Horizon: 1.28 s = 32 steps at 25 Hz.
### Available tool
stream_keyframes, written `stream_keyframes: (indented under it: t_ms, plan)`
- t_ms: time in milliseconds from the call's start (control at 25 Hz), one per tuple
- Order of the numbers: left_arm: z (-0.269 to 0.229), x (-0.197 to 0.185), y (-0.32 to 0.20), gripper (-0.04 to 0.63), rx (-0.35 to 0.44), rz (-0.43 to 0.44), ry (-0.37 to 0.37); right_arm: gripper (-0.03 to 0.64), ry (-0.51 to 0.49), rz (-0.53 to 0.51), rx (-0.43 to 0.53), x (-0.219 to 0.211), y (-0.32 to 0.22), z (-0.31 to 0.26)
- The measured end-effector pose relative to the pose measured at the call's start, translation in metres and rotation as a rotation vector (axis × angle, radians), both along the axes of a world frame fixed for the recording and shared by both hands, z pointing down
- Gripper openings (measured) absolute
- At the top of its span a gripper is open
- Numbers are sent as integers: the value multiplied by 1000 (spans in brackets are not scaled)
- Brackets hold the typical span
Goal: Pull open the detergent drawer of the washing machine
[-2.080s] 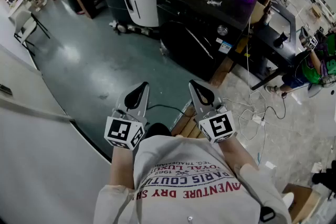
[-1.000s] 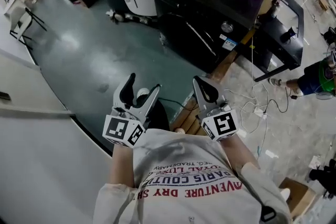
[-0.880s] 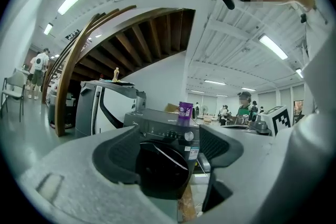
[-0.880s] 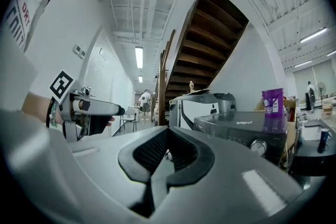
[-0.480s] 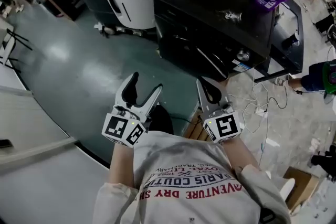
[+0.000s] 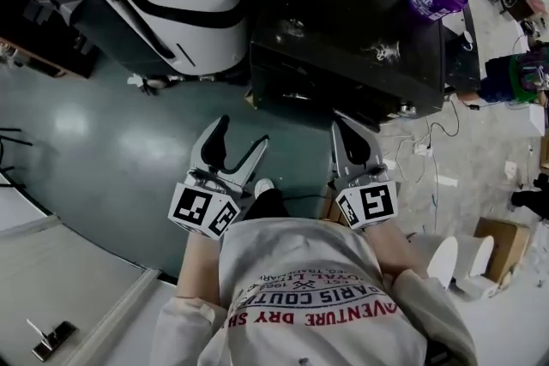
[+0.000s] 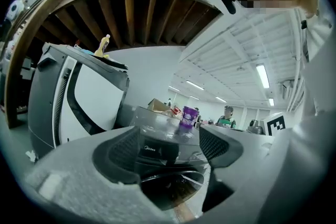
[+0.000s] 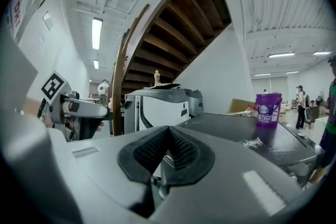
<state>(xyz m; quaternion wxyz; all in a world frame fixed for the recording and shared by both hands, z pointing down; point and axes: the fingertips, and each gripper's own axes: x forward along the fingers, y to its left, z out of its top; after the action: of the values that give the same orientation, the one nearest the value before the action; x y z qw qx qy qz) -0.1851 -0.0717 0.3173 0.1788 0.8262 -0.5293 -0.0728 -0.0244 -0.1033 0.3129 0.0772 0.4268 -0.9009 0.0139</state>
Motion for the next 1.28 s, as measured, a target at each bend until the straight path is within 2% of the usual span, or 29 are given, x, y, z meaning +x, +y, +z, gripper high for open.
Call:
stream_keyframes:
  t_ms: [240,480,640,1000,1280]
  plan:
    - [5,-6,-41,353,-73,80,64,2,34,46,4,-11,-22,-9]
    - [48,14,-72,353,-173,158,233,2,33,77,9,-10,-43,13]
    - [84,26,-94,353,-206,188,319,2,32,62,19,-14,-54,38]
    - [159,49,-138,353,-306,207,637,2,-4,91,-15,-9,-78,94]
    - [195,58,-171,353,-319,169,887,2,-9,131,-46,1,-94,134]
